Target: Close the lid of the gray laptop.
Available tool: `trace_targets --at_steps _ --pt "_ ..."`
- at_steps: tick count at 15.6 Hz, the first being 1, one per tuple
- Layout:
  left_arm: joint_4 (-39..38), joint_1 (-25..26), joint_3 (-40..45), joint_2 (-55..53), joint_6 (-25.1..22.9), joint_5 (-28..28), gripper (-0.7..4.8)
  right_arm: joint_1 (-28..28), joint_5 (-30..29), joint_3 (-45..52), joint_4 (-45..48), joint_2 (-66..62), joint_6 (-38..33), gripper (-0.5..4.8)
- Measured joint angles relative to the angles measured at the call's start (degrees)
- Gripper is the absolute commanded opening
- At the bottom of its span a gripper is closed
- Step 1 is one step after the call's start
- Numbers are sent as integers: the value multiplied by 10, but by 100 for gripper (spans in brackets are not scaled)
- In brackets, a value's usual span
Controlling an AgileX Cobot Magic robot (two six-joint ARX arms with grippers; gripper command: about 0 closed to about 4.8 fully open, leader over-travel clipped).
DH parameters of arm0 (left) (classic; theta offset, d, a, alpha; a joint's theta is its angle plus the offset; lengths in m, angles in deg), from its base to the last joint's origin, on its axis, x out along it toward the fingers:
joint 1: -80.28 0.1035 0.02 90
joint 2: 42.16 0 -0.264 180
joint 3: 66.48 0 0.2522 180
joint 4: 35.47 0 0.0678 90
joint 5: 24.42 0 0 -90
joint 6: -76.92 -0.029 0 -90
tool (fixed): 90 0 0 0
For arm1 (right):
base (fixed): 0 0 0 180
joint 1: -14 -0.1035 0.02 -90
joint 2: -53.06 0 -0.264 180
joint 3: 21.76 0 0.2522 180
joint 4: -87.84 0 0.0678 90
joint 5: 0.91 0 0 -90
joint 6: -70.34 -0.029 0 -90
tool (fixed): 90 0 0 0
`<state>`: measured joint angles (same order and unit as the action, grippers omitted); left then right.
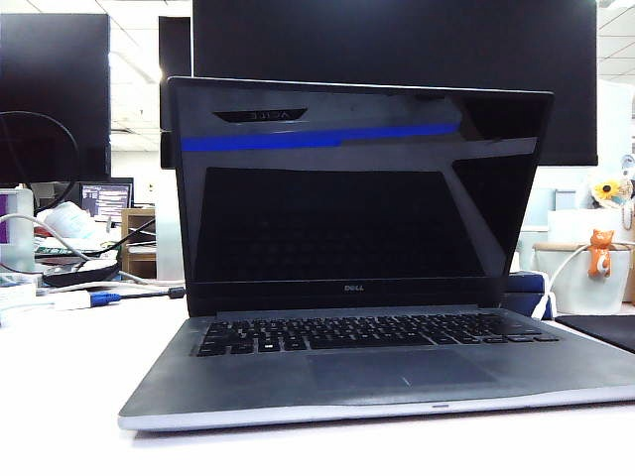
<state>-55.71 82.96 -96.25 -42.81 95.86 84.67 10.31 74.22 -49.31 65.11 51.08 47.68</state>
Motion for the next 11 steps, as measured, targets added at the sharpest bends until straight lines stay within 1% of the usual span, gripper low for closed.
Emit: trace_targets --at_steps 1,3,4,6,8,10,11 --pt "-44 0 -22 -8 -13 -2 -5 0 11 -26 -37 -2 -2 -2" --pt "-97 0 -47 -26 -18 3 -5 0 14 -65 -86 -3 -11 -2" --pt "-103 0 -56 -32 -28 10 -5 0 14 -76 -102 -5 -13 -2" --pt "-114 0 -89 -55 -56 42 -5 0 14 -112 -151 -21 -14 -2" --pt "-160 0 -156 -96 -97 84 -5 0 10 -159 -183 -47 -14 -2" --pt "-202 0 -211 -129 -144 106 -5 0 7 -191 -189 -62 -11 -2" --pt "-219 0 -237 -139 -163 108 -5 1 7 -207 -193 -67 -3 -2"
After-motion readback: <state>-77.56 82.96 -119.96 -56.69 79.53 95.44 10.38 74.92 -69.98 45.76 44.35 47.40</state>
